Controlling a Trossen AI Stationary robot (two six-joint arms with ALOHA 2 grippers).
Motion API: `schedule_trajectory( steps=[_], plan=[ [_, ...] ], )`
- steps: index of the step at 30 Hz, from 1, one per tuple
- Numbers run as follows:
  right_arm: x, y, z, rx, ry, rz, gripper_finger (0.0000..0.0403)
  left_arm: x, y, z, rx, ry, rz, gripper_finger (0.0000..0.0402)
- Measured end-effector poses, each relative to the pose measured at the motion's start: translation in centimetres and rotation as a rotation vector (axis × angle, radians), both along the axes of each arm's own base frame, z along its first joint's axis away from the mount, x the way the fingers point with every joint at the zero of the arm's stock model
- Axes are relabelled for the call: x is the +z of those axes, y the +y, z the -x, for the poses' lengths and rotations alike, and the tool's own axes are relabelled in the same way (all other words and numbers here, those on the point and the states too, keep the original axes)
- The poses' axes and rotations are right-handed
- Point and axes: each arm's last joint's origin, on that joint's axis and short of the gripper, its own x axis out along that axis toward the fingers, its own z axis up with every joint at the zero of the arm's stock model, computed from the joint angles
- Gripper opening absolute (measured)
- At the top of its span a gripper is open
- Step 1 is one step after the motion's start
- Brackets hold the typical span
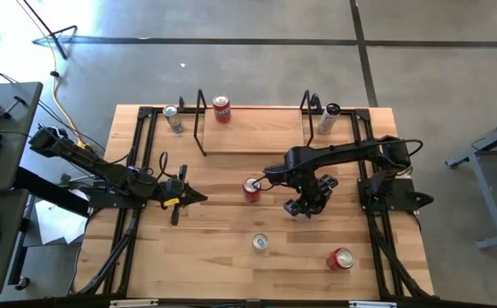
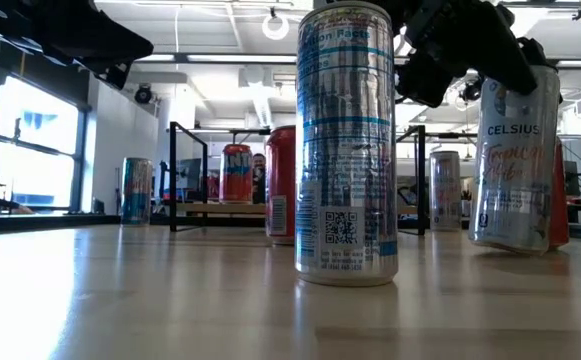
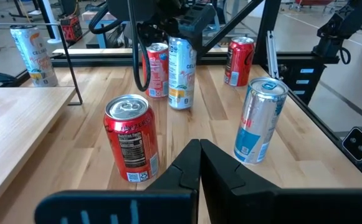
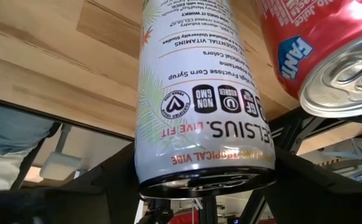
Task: Place canned beverage on shelf
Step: Put the bottom white yellow soda can on the shelf
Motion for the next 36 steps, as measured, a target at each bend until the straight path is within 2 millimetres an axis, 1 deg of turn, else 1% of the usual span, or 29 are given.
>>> schedule_trajectory(
  steps=[8, 19, 22, 26, 31, 36],
  plan=[
    [0.0, 0.0, 0.0, 0.009, -0.007, 0.001, 0.029, 0.0, 0.0, 0.0, 0.0, 0.002, 0.0, 0.0],
    [0.0, 0.0, -0.3, 0.011, -0.042, 0.003, 0.0294, 0.0, 0.0, 0.0, -0.001, 0.005, -0.001, 0.0],
    [0.7, 0.0, -0.7, 0.018, -0.079, 0.006, 0.0294, 0.0, 0.0, 0.0, -0.001, 0.005, -0.001, 0.0],
    [2.5, -0.1, -1.5, 0.044, -0.161, 0.061, 0.0294, 0.0, 0.0, 0.0, -0.001, 0.005, -0.002, 0.0],
    [4.6, 0.2, -1.9, 0.135, -0.25, 0.171, 0.0294, -0.1, 0.0, 0.0, -0.001, 0.005, -0.002, 0.0],
    [6.0, 0.6, -2.2, 0.253, -0.345, 0.26, 0.0294, -0.1, 0.0, 0.0, 0.0, 0.006, -0.002, 0.0]
  ],
)
